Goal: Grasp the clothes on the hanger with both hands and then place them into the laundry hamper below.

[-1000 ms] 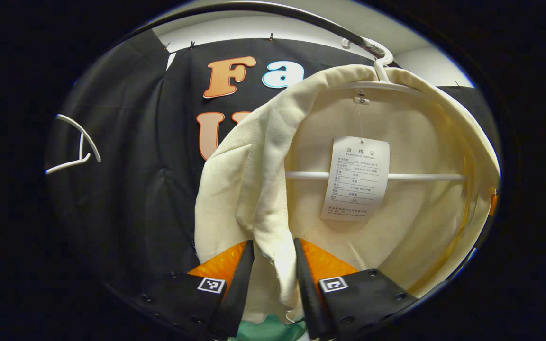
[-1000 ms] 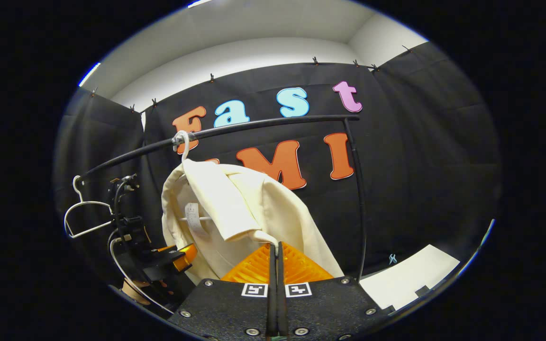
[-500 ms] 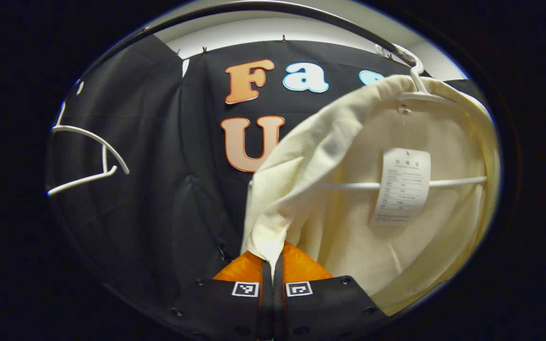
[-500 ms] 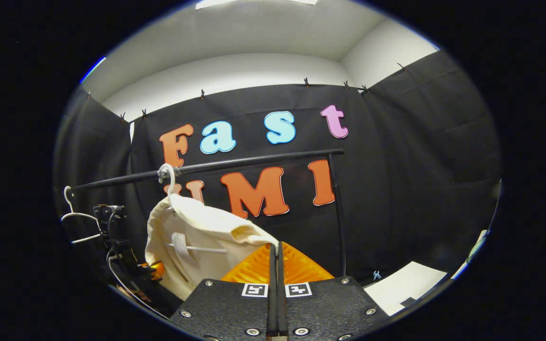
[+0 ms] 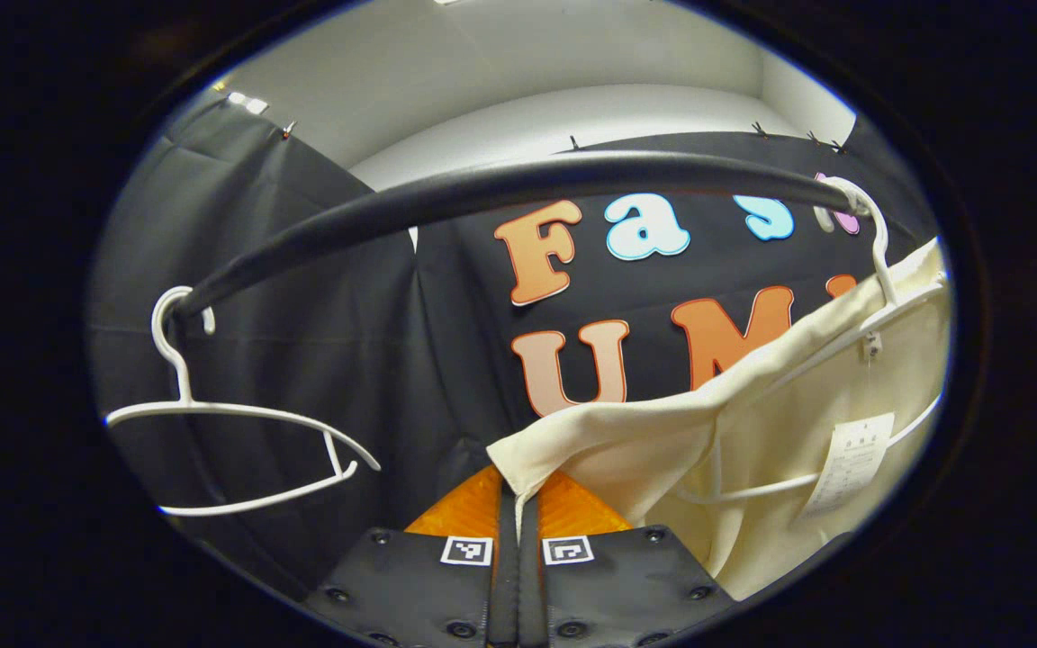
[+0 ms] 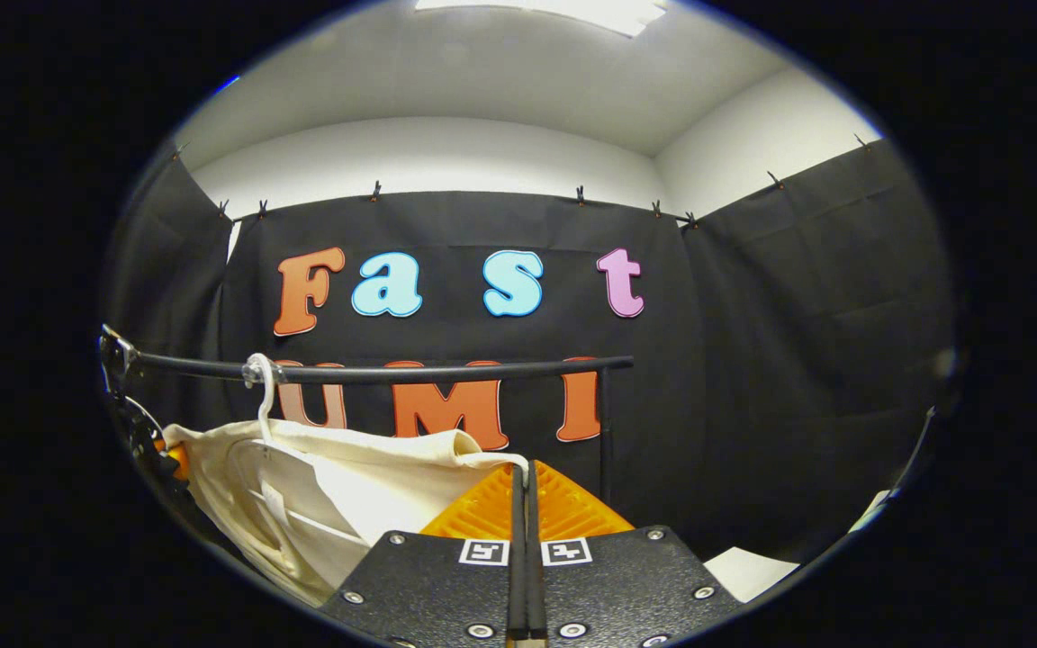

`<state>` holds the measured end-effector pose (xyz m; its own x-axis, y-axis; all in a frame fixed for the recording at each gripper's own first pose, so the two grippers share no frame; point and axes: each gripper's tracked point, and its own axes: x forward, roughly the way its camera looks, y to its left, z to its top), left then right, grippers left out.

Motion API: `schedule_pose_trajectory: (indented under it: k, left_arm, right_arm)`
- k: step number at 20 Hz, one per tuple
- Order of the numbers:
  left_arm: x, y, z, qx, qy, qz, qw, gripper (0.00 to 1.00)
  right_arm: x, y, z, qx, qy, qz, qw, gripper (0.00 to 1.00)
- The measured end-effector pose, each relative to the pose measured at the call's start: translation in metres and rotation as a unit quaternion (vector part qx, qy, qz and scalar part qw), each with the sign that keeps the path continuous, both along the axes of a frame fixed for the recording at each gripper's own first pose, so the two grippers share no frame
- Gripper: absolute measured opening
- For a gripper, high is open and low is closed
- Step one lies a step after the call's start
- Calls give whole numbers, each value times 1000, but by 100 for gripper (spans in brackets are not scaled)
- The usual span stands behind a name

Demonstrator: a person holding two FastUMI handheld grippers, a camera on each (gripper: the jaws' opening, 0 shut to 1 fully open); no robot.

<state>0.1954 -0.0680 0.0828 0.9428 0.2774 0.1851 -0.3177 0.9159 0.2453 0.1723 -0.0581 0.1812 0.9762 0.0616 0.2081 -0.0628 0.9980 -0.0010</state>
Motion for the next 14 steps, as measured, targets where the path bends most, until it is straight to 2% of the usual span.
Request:
schedule_pose_trajectory:
  k: [8, 10, 14]
  left_arm:
    - [-1, -10, 38, 41, -28, -20, 999, 7]
    - [4, -10, 36, 36, -23, -25, 999, 8]
    - [11, 5, 19, 6, -2, -19, 1000, 7]
  right_arm:
    - [36, -15, 28, -32, -11, -13, 999, 0]
    - [52, -16, 21, -32, 7, -1, 999, 0]
    - [75, -2, -22, -12, 65, 47, 997, 0]
